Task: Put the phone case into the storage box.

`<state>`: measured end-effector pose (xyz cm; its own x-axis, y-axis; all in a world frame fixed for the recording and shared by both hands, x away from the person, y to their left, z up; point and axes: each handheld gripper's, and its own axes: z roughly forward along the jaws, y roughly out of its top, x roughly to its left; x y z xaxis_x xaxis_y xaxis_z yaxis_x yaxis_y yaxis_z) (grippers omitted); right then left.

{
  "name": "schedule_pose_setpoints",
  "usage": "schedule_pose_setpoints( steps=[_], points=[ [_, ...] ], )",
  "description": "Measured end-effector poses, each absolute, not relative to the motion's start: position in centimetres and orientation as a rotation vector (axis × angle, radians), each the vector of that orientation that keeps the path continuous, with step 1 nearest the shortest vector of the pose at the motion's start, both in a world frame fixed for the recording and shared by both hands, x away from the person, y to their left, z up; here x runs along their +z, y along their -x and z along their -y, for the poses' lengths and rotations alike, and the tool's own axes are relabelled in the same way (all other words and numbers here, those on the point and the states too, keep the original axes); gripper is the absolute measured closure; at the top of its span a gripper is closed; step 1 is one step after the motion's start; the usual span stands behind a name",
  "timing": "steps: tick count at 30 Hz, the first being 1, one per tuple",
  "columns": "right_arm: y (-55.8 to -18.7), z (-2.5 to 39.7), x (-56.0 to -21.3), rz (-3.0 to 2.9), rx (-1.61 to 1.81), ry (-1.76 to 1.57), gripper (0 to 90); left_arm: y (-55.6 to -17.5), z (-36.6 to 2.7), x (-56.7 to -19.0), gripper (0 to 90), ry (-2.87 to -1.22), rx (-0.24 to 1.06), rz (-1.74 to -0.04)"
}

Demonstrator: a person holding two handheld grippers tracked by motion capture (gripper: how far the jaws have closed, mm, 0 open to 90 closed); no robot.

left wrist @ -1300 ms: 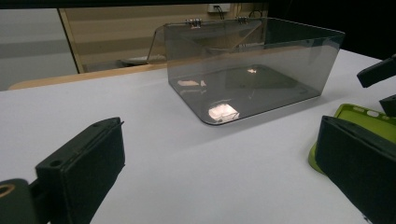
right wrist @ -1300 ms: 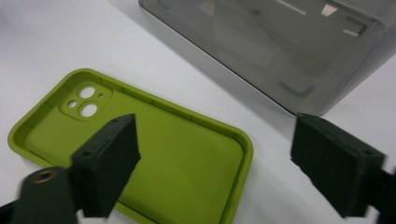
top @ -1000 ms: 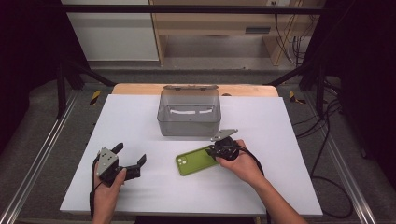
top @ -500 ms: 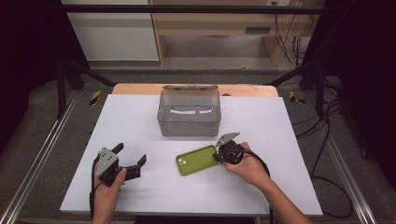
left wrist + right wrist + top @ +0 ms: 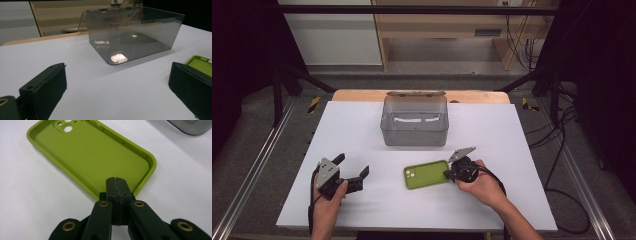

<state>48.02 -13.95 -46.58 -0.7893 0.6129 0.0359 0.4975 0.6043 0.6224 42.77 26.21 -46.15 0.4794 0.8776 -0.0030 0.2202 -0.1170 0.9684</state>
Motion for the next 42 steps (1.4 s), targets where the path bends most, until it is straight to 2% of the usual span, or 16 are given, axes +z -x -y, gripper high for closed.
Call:
schedule_pose_setpoints(
  steps=[21, 42],
  points=[
    [-43.8, 13.3, -46.7, -2.701, 1.012, -0.965, 90.0, -42.7, -26.2, -46.1, 1.5, -1.627, 0.738, -0.968],
    [-40.0, 7.9, -46.8, -2.779, 1.061, -0.948, 90.0, -42.7, -26.3, -46.1, 1.5, -1.628, 0.737, -0.975]
  ],
)
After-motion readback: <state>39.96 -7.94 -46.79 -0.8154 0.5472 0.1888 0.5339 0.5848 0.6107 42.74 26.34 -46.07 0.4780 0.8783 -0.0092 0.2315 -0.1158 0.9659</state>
